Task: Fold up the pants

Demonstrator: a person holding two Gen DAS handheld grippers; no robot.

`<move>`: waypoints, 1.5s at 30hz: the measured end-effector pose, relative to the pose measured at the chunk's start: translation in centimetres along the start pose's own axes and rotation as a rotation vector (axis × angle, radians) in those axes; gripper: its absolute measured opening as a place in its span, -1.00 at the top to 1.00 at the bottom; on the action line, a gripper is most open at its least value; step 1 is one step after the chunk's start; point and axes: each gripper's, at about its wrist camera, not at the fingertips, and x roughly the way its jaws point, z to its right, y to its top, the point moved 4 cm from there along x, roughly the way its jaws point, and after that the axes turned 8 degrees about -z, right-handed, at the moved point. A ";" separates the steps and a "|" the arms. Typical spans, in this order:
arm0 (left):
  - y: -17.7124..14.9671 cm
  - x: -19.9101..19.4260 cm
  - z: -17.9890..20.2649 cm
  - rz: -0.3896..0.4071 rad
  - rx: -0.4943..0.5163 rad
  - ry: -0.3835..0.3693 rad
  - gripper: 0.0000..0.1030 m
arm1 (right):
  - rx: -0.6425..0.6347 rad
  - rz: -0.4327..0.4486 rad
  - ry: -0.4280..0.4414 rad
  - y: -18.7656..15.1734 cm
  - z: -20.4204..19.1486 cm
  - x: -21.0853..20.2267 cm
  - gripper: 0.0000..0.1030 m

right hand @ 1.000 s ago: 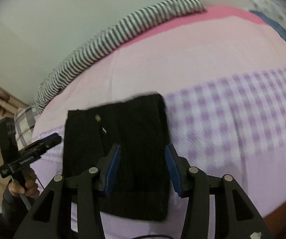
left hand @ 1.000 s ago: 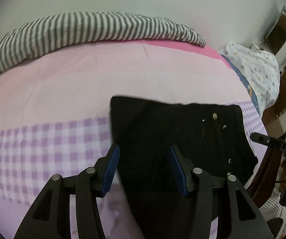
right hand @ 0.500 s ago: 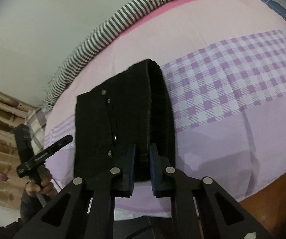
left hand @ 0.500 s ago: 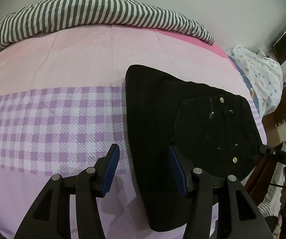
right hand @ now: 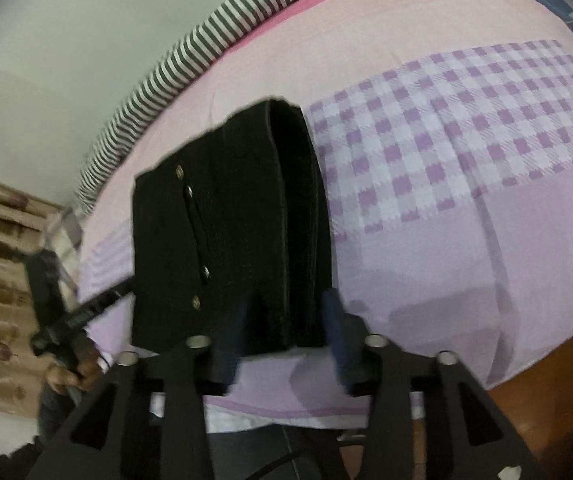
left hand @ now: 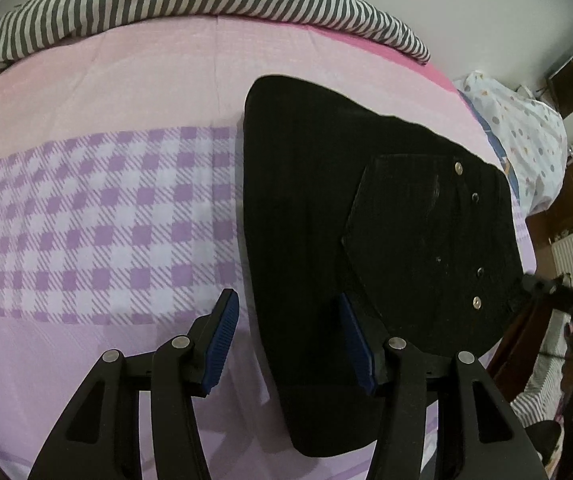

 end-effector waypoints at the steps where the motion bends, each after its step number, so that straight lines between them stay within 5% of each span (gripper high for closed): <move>1: 0.0 0.0 0.0 -0.001 -0.002 -0.006 -0.05 | -0.006 0.003 0.015 0.3 0.1 -0.2 -0.18; 7: 0.2 0.1 -0.7 -0.016 -0.031 -0.054 -0.08 | -0.025 -0.044 0.120 2.3 1.2 0.7 -0.20; 22: 2.5 0.5 -1.6 -0.004 -0.032 -0.124 -0.16 | -0.098 -0.123 0.216 4.7 1.1 4.2 -0.23; 31: 4.4 1.8 0.3 0.037 -0.005 -0.265 -0.66 | -0.125 -0.160 0.361 5.7 0.8 5.4 -0.24; 38: 4.4 1.8 0.7 0.036 -0.008 -0.283 -0.69 | -0.133 -0.157 0.369 5.7 -0.3 6.1 -0.20; 40: 4.2 1.8 0.7 0.042 -0.023 -0.267 -0.64 | -0.115 -0.150 0.364 5.7 -0.1 6.1 -0.14; 45: 3.9 2.1 1.9 0.048 0.007 -0.087 -0.26 | -0.083 -0.125 0.351 5.6 0.2 6.1 -0.01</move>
